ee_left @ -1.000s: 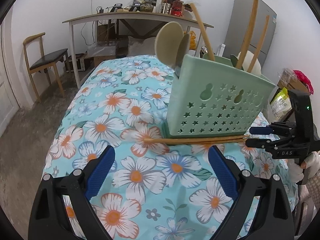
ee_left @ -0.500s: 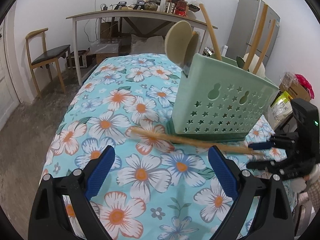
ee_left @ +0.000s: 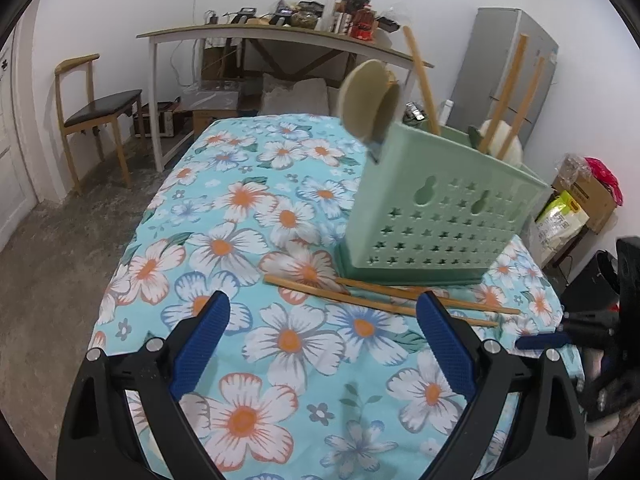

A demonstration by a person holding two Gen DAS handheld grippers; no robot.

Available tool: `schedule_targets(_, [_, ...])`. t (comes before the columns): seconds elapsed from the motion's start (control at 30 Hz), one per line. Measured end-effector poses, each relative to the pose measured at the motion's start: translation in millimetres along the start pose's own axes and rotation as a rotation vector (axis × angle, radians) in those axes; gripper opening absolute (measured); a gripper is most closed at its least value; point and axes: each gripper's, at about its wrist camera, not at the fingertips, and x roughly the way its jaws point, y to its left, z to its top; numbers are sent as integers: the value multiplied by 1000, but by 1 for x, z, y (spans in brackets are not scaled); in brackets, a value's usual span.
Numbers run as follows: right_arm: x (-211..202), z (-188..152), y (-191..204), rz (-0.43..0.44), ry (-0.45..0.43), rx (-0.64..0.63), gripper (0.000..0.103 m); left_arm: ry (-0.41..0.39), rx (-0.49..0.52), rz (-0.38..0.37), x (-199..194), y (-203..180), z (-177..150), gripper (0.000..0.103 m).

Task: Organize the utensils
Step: 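Lower the left tool onto the lying chopsticks and close it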

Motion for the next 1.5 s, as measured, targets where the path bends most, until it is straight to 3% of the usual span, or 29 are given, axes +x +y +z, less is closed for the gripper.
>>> schedule_targets(0.1, [-18,0,-25,-69,-62,135,52,-20,69,-53,-6,-16,-3,92])
schedule_targets(0.23, [-37,-7,-65,-143,-135,378,52,-64,304,-89,-9,-58,-10,92])
schedule_targets(0.37, [-42,-20,-95,-182,-162,564,53,-90,532,-98,-2,-100,-22,84])
schedule_targets(0.57, [-40,-32,-107,-158,-160,650,53,-65,901,-81,27,-152,-54,58])
schedule_targets(0.7, [-46,-35,-108,-158,-165,655,53,-41,1122,-43,51,-169,-74,50])
schedule_targets(1.0, [-44,-39,-111,-138,-165,663,53,16,1240,-44,82,-178,-72,40])
schedule_targets(1.1, [-43,-39,-112,-127,-167,666,53,41,1244,-78,89,-183,-67,39])
schedule_targets(1.37, [-44,-38,-110,-110,-170,671,53,188,1174,-259,107,-179,-35,33])
schedule_targets(1.5, [-48,-38,-108,-115,-180,671,53,209,1214,-283,112,-184,-34,20])
